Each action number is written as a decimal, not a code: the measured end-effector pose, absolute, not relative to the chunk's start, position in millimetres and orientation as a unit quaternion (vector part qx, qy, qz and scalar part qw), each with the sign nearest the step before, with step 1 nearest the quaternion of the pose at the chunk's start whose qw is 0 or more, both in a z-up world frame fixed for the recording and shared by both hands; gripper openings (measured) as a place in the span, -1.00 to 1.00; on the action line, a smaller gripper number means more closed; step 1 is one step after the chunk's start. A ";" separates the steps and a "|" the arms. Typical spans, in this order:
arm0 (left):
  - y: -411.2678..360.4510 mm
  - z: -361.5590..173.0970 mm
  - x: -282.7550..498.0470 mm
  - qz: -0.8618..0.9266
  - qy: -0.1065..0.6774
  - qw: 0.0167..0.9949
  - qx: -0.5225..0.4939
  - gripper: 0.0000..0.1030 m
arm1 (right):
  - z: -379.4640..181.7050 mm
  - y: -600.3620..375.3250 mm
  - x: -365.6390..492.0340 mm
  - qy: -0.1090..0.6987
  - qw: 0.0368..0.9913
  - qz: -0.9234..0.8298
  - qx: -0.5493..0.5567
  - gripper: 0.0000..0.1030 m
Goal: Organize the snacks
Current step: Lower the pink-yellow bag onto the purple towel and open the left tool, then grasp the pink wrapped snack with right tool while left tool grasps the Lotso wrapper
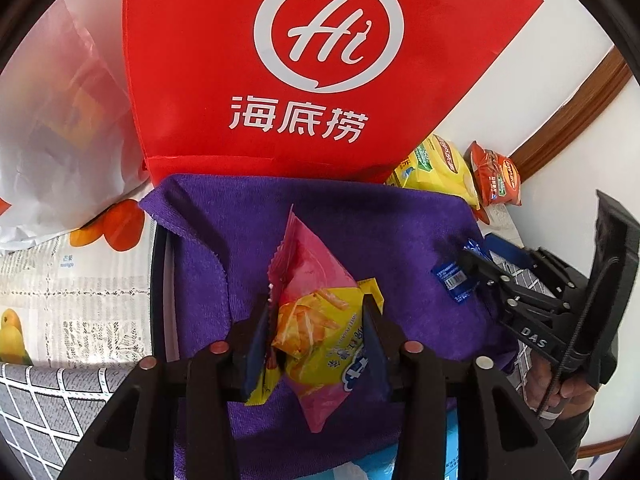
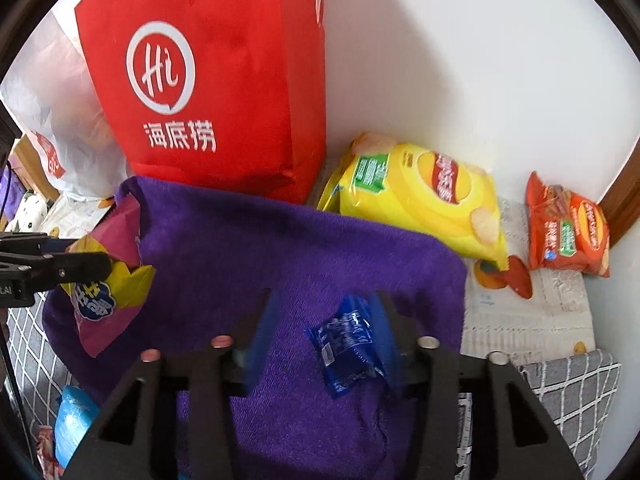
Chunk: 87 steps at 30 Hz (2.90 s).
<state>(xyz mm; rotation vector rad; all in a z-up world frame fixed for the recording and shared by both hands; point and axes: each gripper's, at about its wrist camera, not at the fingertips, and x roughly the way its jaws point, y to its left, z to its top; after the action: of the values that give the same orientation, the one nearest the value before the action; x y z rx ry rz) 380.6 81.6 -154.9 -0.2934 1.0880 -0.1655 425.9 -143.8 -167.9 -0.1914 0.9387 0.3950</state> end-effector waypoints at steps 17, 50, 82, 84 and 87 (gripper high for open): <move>74.4 -90.1 347.5 -0.075 0.444 0.887 -0.103 0.34 | -123.3 -131.3 379.9 0.420 0.892 0.149 -0.079 0.41; 59.4 -40.6 182.1 -0.068 0.362 0.925 -0.088 0.61 | -74.9 -179.0 198.0 0.388 0.909 0.153 -0.020 0.65; 82.4 -128.4 134.7 -0.048 0.430 0.896 -0.098 0.58 | -198.3 -202.9 156.2 0.499 0.859 0.115 -0.011 0.46; 82.1 -130.2 133.0 -0.049 0.432 0.895 -0.097 0.58 | -199.5 -204.9 158.2 0.494 0.861 0.122 -0.007 0.46; 80.2 -132.4 130.7 -0.061 0.440 0.890 -0.107 0.58 | -201.1 -203.3 163.0 0.487 0.864 0.127 -0.001 0.46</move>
<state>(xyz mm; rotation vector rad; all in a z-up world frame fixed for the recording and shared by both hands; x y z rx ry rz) 130.7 80.2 -132.4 -0.2214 0.9136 -0.1268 163.0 -203.3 -201.1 -0.0025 1.0211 0.2664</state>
